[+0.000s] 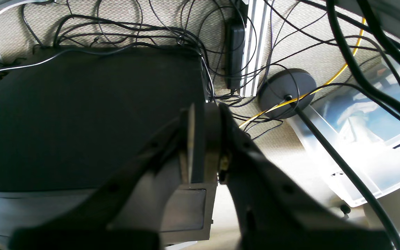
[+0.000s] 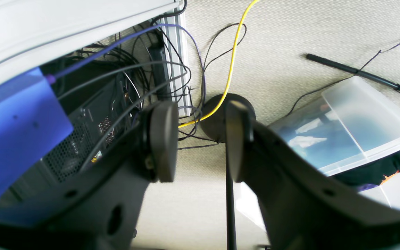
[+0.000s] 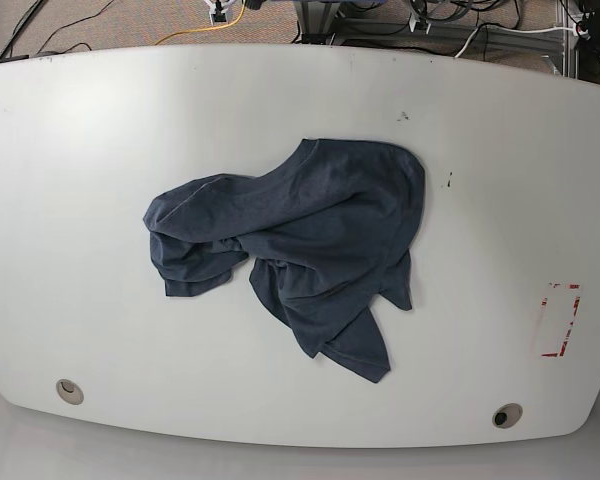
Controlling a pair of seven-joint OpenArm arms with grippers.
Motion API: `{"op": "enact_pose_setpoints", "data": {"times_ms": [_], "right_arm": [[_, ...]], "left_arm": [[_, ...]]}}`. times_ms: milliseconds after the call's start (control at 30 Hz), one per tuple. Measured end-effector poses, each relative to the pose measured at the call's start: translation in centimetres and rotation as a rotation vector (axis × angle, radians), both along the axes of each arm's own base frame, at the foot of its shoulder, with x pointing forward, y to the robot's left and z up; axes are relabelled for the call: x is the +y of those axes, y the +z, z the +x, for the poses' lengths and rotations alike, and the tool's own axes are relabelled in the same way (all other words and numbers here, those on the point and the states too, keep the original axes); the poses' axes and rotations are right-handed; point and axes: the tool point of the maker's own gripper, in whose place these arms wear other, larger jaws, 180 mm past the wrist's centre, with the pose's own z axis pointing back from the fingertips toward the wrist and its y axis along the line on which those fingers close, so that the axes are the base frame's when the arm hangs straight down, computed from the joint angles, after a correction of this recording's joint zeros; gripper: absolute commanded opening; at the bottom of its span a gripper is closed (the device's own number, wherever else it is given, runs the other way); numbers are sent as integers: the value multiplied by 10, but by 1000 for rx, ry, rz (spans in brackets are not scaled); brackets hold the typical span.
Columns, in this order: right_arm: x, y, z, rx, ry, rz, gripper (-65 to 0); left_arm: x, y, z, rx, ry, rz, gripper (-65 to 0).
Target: Layout the t-shirt on the table in an organized manner, then fold the t-shirt properly
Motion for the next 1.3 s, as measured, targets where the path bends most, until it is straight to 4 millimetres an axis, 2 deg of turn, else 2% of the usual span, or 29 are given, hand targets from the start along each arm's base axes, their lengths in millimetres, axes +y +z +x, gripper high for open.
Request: {"op": "enact_pose_setpoints", "data": {"times_ms": [400, 1300], "right_arm": [[6, 0, 2, -3, 50, 7, -423], [2, 2, 6, -21, 61, -4, -425]], "left_arm": [[2, 0, 2, -2, -4, 3, -600], [3, 0, 7, -15, -6, 6, -600]]}}
